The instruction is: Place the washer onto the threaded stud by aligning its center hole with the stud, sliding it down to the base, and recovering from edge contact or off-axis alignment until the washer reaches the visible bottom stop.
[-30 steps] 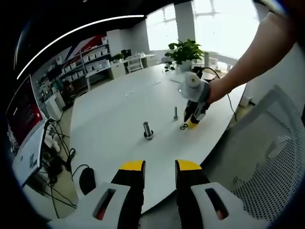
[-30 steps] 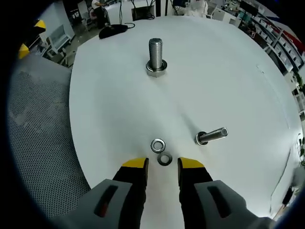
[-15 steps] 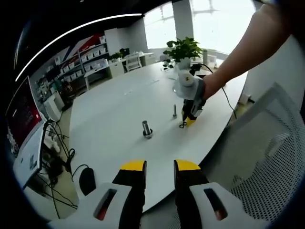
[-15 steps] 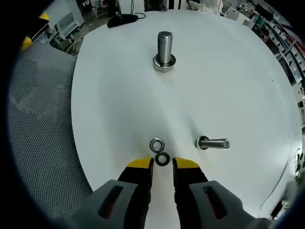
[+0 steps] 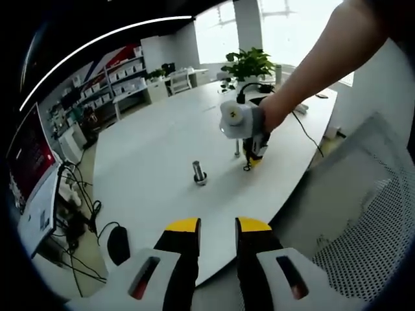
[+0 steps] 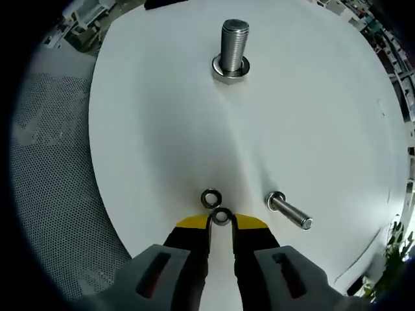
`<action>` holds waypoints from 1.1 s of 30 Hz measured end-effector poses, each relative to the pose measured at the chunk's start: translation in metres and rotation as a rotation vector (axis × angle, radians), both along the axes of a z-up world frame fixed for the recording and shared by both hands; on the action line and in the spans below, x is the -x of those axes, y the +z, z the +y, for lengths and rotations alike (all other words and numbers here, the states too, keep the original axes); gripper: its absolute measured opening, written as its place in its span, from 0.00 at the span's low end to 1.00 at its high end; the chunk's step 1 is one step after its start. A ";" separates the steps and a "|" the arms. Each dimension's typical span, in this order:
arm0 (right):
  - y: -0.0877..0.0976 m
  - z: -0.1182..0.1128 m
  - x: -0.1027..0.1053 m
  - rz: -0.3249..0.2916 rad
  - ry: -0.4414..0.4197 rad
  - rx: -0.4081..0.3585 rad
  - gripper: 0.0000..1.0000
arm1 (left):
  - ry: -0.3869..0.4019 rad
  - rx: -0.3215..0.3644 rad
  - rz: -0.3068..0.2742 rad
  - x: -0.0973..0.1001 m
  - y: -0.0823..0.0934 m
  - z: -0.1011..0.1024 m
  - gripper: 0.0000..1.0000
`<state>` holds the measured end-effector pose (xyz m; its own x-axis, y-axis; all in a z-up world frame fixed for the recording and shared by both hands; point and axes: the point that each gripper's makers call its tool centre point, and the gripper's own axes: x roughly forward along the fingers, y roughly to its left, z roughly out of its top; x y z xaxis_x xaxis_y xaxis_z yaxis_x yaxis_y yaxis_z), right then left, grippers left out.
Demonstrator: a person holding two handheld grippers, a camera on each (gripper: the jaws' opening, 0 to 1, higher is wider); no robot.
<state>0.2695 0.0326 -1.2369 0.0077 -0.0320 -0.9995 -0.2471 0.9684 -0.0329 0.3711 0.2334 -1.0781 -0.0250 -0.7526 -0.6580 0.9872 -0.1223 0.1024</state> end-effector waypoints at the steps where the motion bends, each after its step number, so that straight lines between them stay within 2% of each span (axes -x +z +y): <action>1: 0.000 0.000 0.001 0.013 -0.004 0.006 0.15 | 0.001 -0.001 0.000 0.000 0.000 0.000 0.19; 4: 0.002 0.000 0.002 0.039 -0.009 0.024 0.15 | 0.002 0.001 0.000 0.000 0.001 0.000 0.19; 6: 0.002 0.000 0.002 0.026 -0.013 0.041 0.15 | 0.002 0.002 -0.001 0.000 0.000 0.000 0.19; 12: 0.001 0.000 0.002 -0.108 0.024 0.070 0.14 | 0.002 0.005 -0.004 -0.001 0.001 0.000 0.19; 16: -0.003 -0.005 0.000 -0.186 -0.066 0.040 0.14 | 0.000 0.003 -0.010 -0.001 0.001 0.000 0.18; 19: -0.002 -0.006 0.001 -0.231 -0.087 0.041 0.14 | 0.001 0.000 -0.015 -0.003 -0.001 0.001 0.18; 25: 0.000 -0.002 0.006 -0.311 -0.129 0.043 0.14 | 0.000 -0.003 -0.019 -0.002 0.000 0.001 0.18; 30: 0.000 -0.003 0.007 -0.335 -0.188 0.014 0.14 | -0.004 -0.009 -0.024 -0.001 0.000 0.000 0.18; 33: 0.007 -0.005 0.008 -0.351 -0.196 0.013 0.14 | -0.008 -0.014 -0.023 0.000 -0.001 0.000 0.18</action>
<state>0.2610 0.0272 -1.2297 0.3415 -0.0791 -0.9366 -0.0292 0.9951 -0.0947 0.3713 0.2336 -1.0792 -0.0162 -0.7435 -0.6686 0.9836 -0.1320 0.1231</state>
